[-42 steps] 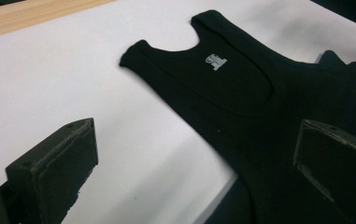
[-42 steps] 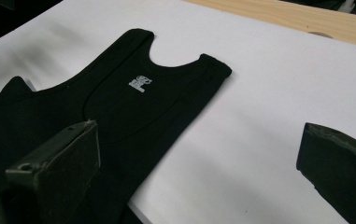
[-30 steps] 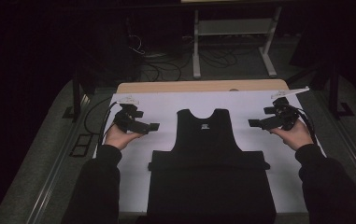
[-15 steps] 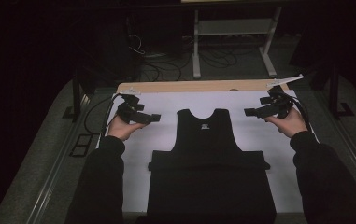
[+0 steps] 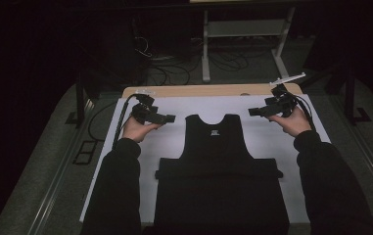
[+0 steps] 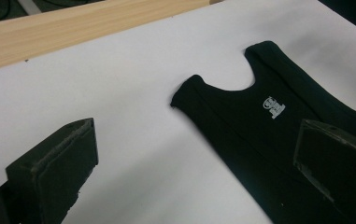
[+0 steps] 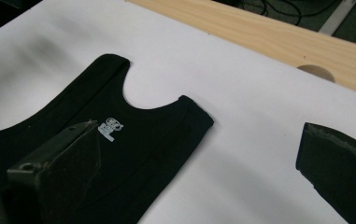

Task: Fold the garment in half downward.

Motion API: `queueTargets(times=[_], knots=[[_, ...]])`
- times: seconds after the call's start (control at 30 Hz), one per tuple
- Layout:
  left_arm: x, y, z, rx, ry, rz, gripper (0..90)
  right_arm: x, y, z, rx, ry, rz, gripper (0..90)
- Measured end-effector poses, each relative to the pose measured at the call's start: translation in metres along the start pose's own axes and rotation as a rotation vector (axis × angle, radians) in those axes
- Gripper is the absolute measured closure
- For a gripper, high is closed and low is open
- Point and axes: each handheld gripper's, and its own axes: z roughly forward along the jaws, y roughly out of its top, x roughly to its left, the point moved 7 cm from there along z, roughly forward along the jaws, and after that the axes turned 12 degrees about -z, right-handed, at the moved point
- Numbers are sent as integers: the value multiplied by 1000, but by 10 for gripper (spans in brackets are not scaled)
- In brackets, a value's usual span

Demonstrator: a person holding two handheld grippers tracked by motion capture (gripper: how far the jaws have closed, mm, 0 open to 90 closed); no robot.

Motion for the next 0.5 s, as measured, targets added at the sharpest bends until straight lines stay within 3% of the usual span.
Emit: queueTargets(times=[0.5], knots=[[-6,-7,32,6,-37,-39,0,-2,-13,33,32,16,31,0]])
